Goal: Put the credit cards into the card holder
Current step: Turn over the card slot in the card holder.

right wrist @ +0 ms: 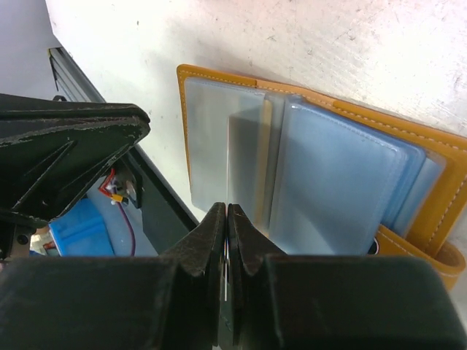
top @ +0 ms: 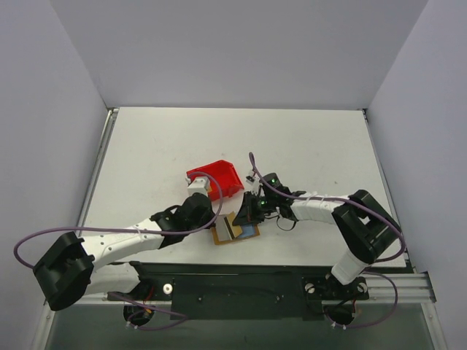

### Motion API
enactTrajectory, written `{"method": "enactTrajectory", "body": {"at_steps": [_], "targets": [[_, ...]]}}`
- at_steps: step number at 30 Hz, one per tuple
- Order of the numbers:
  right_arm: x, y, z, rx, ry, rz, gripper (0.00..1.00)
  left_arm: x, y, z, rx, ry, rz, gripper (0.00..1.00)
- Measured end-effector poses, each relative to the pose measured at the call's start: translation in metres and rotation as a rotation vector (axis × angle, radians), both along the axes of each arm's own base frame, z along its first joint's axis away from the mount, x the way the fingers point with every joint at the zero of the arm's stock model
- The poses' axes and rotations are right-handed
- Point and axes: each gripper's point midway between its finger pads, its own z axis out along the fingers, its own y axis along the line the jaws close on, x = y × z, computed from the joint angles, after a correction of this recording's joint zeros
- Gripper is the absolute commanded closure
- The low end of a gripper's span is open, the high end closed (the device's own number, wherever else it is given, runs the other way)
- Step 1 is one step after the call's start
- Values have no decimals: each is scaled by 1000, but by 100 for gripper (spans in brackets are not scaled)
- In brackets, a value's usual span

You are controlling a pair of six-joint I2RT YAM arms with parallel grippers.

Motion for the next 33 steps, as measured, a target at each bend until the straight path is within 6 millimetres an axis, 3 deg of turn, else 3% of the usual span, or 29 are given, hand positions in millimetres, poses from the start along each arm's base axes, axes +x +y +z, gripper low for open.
{"method": "enactTrajectory", "body": {"at_steps": [9,14,18,27,33], "targets": [[0,5,-20,-51,21,7,100,-10,11,-19,28,35,1,100],[1,8,-21,-59,1,15,100,-12,9,-29,35,56,-6,100],[1,8,-21,-64,-6,18,100,-16,8,-47,43,88,-14,100],[4,8,-13,-59,-24,12,100,-4,-10,-54,-12,75,-6,100],[14,-5,3,-56,-80,-43,100,-4,-12,-54,-23,75,-6,100]]}}
